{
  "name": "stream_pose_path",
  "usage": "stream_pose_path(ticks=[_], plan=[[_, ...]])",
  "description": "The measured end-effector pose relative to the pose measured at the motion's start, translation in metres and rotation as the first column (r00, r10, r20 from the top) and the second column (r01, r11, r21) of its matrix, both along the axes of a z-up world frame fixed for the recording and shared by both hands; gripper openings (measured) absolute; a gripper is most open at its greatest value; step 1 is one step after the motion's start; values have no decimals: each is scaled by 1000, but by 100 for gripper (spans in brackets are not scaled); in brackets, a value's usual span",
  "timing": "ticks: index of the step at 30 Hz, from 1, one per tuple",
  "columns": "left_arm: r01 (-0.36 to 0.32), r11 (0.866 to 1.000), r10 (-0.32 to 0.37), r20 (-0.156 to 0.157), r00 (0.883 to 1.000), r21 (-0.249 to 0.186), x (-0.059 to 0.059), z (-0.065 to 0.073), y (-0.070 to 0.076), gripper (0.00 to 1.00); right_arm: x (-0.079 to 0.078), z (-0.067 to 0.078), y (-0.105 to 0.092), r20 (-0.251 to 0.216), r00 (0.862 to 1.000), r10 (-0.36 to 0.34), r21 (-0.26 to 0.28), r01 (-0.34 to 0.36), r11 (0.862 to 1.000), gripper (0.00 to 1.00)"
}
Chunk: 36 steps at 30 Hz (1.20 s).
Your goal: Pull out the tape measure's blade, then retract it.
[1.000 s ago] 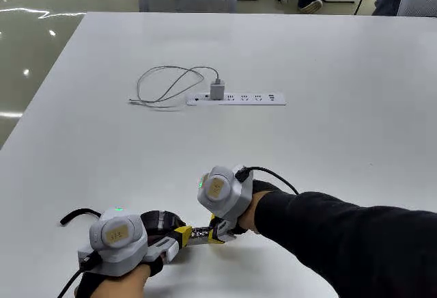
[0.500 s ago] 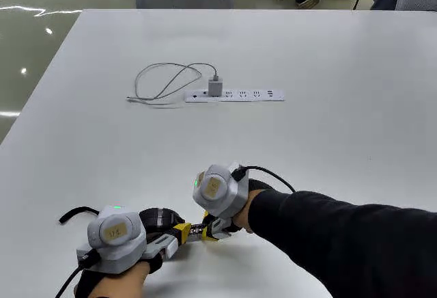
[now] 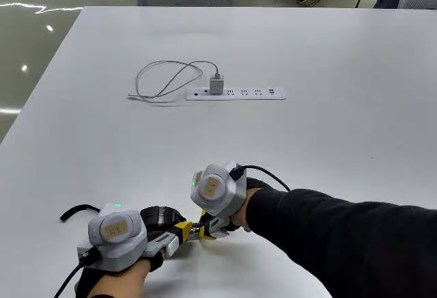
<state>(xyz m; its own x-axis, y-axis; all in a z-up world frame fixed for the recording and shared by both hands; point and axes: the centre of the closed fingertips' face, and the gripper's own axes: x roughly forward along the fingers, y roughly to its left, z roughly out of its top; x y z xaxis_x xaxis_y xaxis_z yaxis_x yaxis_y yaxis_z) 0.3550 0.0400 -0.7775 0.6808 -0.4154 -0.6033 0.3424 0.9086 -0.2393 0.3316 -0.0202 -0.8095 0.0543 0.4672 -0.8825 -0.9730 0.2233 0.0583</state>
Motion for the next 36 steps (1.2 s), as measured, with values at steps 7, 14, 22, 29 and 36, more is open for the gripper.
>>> stream_pose_path(ticks=[7,14,22,29,36], plan=[[1,1000,-1,-3,1000,-5,0,0,0,61,0,0,2,-11,1000,-7,14,7,1000,10],[-2,1000,2,-7,1000,-10,1,-1,0,61,0,0,5,-4,1000,0,18,0,1000,10],[7,1000,-7,-19,1000,-21,1,-1,0,60,-1,1,9,-5,1000,27,34,-27,999,10],[9,1000,-10,-19,1000,-21,0,-1,0,60,-3,2,12,-20,999,33,53,-32,998,10],[11,1000,-11,-23,1000,-26,0,0,0,61,-3,2,18,-12,999,39,64,-38,997,10]])
